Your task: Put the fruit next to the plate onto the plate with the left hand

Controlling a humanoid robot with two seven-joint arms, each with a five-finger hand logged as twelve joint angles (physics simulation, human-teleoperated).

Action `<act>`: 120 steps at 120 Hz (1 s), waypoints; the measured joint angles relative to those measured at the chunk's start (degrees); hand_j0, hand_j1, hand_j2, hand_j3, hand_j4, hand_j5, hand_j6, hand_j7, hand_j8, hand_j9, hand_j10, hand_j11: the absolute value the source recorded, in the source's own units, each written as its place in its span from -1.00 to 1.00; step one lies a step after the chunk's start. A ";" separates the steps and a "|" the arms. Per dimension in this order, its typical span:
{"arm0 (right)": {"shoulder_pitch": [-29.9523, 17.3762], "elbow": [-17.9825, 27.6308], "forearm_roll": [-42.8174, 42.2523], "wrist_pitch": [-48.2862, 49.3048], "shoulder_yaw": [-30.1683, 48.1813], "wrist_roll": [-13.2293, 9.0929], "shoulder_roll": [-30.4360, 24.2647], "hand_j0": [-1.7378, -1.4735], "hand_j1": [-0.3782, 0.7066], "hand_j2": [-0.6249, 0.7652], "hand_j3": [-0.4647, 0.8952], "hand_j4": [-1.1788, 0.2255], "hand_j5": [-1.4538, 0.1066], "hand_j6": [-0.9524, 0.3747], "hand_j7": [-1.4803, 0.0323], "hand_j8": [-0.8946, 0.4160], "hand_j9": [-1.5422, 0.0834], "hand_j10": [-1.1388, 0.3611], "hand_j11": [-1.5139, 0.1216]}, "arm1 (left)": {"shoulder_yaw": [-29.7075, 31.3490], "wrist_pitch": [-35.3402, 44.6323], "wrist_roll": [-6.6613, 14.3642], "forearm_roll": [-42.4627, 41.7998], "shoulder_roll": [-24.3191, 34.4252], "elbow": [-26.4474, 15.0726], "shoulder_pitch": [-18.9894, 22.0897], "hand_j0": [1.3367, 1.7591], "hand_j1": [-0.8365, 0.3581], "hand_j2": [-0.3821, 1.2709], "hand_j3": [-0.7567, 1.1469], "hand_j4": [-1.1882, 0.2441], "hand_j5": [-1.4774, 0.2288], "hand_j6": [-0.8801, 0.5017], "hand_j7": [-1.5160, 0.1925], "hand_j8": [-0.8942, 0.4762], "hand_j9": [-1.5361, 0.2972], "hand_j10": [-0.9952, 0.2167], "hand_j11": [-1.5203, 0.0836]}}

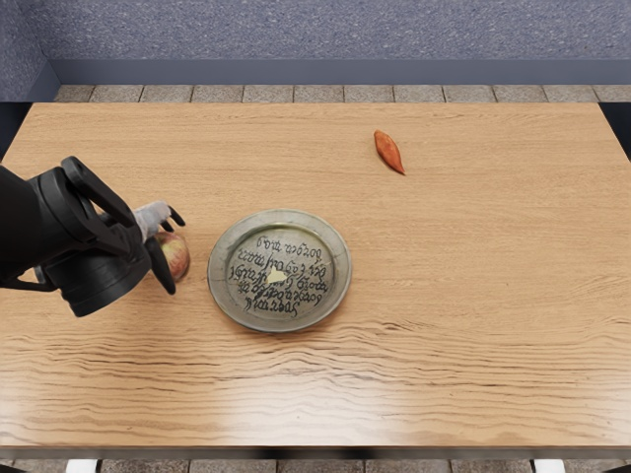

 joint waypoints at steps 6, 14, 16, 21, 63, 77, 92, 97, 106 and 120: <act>0.01 0.00 0.01 0.00 0.00 0.00 0.00 -0.40 -0.92 -0.10 -0.32 0.66 0.84 0.42 0.94 0.35 0.88 0.50 0.83 | 0.02 0.00 -0.02 0.08 0.00 0.09 1.34 0.52 0.27 -0.45 -0.20 0.16 0.19 -0.25 0.25 -0.19 0.21 0.05 0.32; 0.02 0.00 0.00 0.00 0.00 0.00 0.00 -0.40 -0.92 -0.10 -0.32 0.66 0.84 0.42 0.94 0.35 0.88 0.50 0.83 | 0.08 -0.09 -0.09 0.17 0.00 0.29 1.51 0.52 0.07 -0.43 -0.20 0.00 0.04 -0.26 0.26 -0.17 0.17 -0.12 0.15; 0.02 0.00 0.00 0.00 0.01 0.00 0.00 -0.40 -0.92 -0.10 -0.32 0.66 0.84 0.42 0.94 0.35 0.88 0.50 0.83 | 0.10 -0.13 -0.12 0.19 0.00 0.31 1.51 0.52 0.03 -0.42 -0.20 -0.01 0.00 -0.25 0.24 -0.18 0.18 -0.17 0.10; 0.01 0.00 0.00 0.00 0.01 0.00 0.00 -0.40 -0.92 -0.10 -0.32 0.66 0.84 0.42 0.94 0.35 0.88 0.50 0.83 | 0.18 -0.21 -0.09 -0.12 0.00 0.37 1.43 0.51 0.01 -0.42 -0.20 0.02 -0.09 -0.25 0.14 -0.19 0.19 -0.26 0.00; 0.00 0.00 0.00 0.00 0.02 0.00 0.00 -0.40 -0.92 -0.10 -0.32 0.66 0.84 0.42 0.94 0.35 0.88 0.50 0.83 | 1.81 -3.54 0.37 -2.08 1.65 0.03 -9.50 0.49 0.02 -0.20 -0.20 0.09 -0.44 -0.07 -0.38 -0.10 -0.37 -0.32 -0.37; 0.01 0.00 0.00 0.00 0.01 0.00 0.00 -0.40 -0.92 -0.10 -0.32 0.66 0.84 0.42 0.94 0.35 0.88 0.50 0.83 | 0.75 -5.67 0.51 -2.20 3.75 -0.08 -11.34 0.49 -0.06 -0.10 -0.21 0.16 -0.49 0.03 -0.44 -0.02 -0.42 -0.27 -0.41; 0.02 0.00 -0.01 0.00 0.02 0.00 0.00 -0.40 -0.92 -0.10 -0.32 0.66 0.84 0.42 0.94 0.35 0.88 0.50 0.83 | -7.74 -6.37 0.67 -1.73 3.52 -0.06 -10.51 0.48 -0.03 -0.05 -0.20 0.16 -0.51 0.03 -0.46 -0.05 -0.46 -0.33 -0.44; 0.02 0.00 -0.01 0.00 0.02 0.00 0.00 -0.40 -0.92 -0.10 -0.32 0.66 0.84 0.42 0.94 0.35 0.88 0.50 0.83 | -10.79 -6.47 0.69 -1.48 3.36 -0.05 -10.28 0.48 0.01 -0.08 -0.20 0.15 -0.52 0.02 -0.47 -0.06 -0.48 -0.35 -0.45; 0.01 0.00 -0.01 0.00 0.02 0.00 0.00 -0.40 -0.92 -0.10 -0.32 0.66 0.84 0.42 0.94 0.35 0.88 0.50 0.83 | -15.04 -6.57 0.74 -0.85 2.72 0.04 -8.83 0.48 0.01 -0.17 -0.20 0.16 -0.53 0.00 -0.49 -0.06 -0.49 -0.39 -0.46; 0.01 0.00 0.00 0.00 0.02 0.00 0.00 -0.40 -0.92 -0.10 -0.32 0.66 0.84 0.42 0.94 0.35 0.88 0.50 0.83 | -17.99 -6.64 0.73 -0.38 1.20 0.42 -6.66 0.48 -0.03 -0.12 -0.21 0.21 -0.57 0.06 -0.52 -0.03 -0.51 -0.40 -0.48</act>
